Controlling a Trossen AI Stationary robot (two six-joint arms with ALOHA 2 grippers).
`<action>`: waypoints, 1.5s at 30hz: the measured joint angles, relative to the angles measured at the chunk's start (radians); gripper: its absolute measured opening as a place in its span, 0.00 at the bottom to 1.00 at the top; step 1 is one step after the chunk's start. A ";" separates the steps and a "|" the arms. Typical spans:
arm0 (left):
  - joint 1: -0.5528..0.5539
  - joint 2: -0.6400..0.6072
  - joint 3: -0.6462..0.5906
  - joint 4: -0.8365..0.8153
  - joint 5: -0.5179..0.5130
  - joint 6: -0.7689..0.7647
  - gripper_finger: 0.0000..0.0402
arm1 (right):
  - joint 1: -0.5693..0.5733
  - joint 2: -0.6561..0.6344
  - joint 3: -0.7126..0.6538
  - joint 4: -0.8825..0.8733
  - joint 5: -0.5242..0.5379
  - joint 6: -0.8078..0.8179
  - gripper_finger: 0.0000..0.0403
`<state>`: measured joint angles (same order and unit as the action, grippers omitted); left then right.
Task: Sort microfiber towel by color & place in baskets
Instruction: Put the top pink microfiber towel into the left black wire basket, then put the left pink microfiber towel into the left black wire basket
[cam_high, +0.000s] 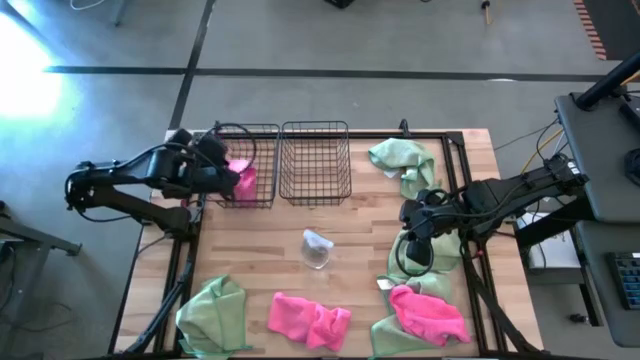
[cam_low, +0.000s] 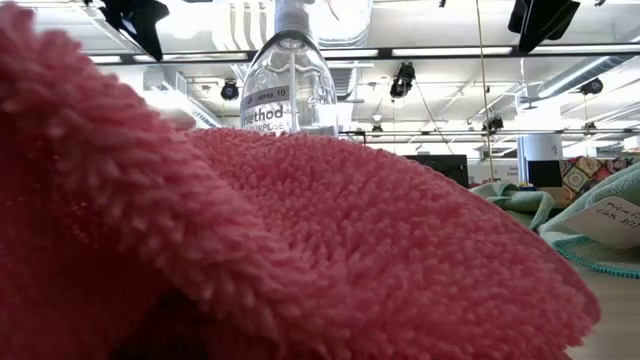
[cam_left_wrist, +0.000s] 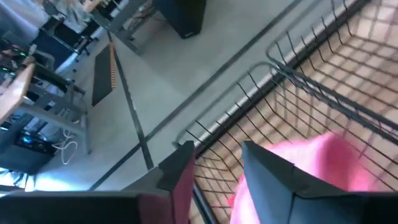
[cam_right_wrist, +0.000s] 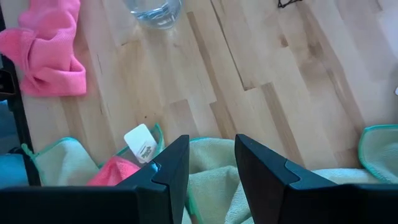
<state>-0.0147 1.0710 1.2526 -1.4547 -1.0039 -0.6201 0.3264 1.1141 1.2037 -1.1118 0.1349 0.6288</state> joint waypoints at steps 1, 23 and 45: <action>0.000 0.001 -0.014 0.007 0.000 0.000 0.33 | 0.000 0.000 0.000 0.000 0.000 0.000 0.31; -0.215 0.050 0.043 0.205 0.630 -0.185 0.38 | 0.000 0.000 0.000 0.000 0.000 -0.004 0.31; -0.616 0.569 0.042 0.676 0.713 -0.489 0.38 | 0.000 0.000 0.000 -0.007 -0.004 -0.047 0.31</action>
<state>-0.6312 1.6399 1.2945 -0.7786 -0.2906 -1.1088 0.3267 1.1141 1.2037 -1.1187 0.1307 0.5819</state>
